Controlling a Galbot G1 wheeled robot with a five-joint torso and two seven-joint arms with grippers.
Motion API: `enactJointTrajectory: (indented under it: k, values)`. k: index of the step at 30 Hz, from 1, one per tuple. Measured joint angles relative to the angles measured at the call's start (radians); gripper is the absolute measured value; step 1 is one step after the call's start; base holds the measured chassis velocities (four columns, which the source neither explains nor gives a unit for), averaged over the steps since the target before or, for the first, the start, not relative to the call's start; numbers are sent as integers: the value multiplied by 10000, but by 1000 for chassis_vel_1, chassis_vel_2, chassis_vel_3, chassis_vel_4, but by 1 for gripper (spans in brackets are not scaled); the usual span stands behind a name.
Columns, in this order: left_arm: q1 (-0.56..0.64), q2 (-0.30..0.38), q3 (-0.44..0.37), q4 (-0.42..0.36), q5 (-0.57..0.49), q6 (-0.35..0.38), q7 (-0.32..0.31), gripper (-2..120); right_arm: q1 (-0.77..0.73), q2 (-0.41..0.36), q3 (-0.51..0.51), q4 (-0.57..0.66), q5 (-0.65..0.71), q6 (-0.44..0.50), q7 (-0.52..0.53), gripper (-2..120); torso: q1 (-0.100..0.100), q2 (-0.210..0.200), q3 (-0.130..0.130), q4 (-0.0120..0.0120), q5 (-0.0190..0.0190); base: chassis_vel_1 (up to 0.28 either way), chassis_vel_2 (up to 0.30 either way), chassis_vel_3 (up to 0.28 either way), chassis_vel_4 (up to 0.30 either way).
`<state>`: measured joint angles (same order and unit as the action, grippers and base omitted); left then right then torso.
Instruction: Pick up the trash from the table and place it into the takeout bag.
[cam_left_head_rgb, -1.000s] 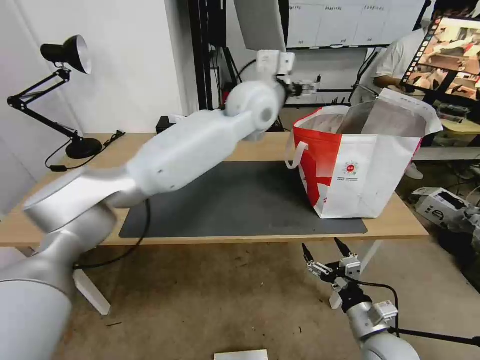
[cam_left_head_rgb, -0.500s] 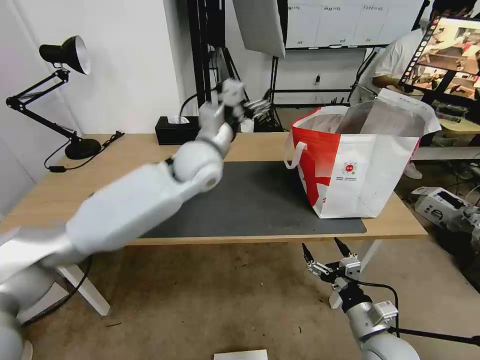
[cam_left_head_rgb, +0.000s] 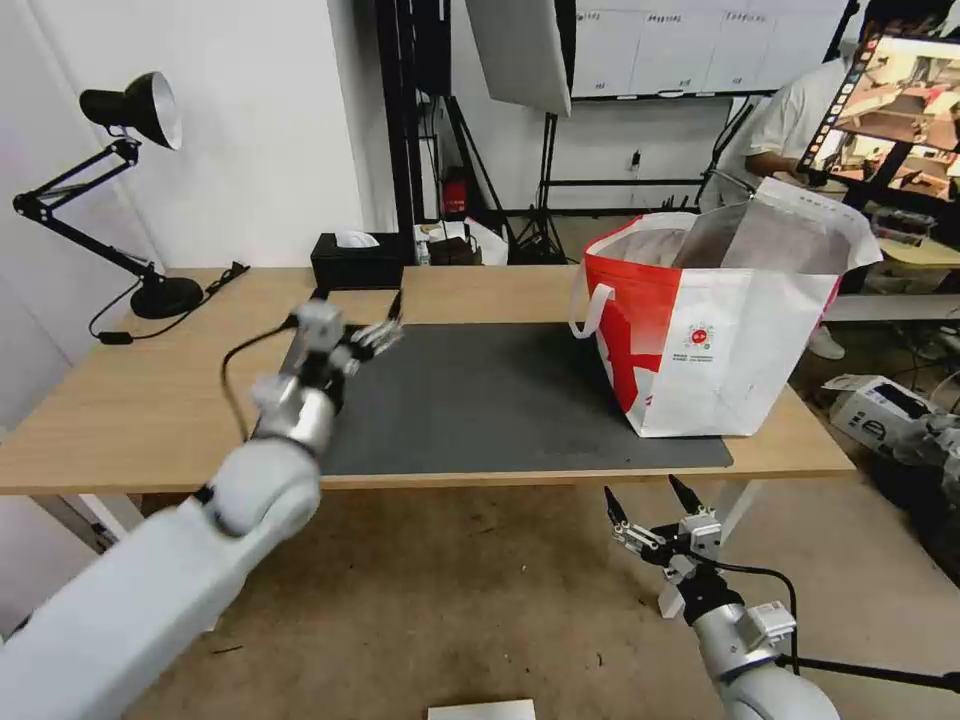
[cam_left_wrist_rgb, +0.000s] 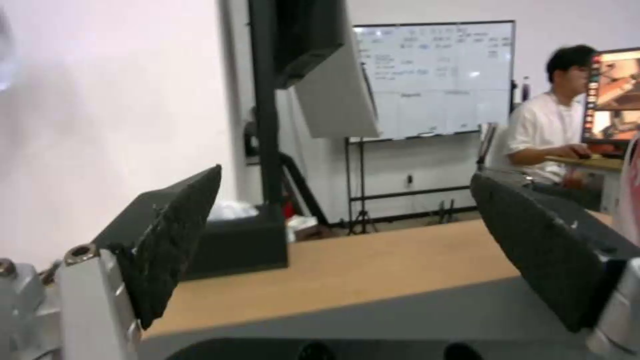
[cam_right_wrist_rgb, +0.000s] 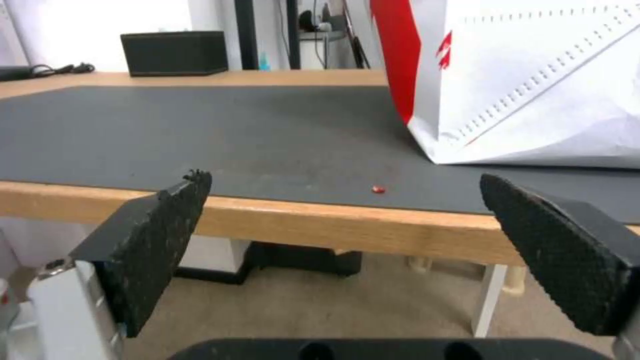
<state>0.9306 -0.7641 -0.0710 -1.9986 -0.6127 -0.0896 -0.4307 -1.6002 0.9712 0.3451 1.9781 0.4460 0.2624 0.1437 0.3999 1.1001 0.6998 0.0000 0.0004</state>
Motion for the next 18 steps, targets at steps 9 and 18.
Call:
enactJointTrajectory:
  k: [9, 18]
  values:
    - [2622, -703, -1465, -577, 1087, -547, -13, 100, 0, 0, 1, 1, 0, 0, 0, 100, 0, 1, 1, -2, -1, 0, 0, 0, 0]
    - [4900, -1614, -2942, -795, 2037, -1200, 275, 100, 0, 0, 1, 0, 0, 0, 0, 100, 0, 1, 1, -2, -3, 0, 0, 0, 0]
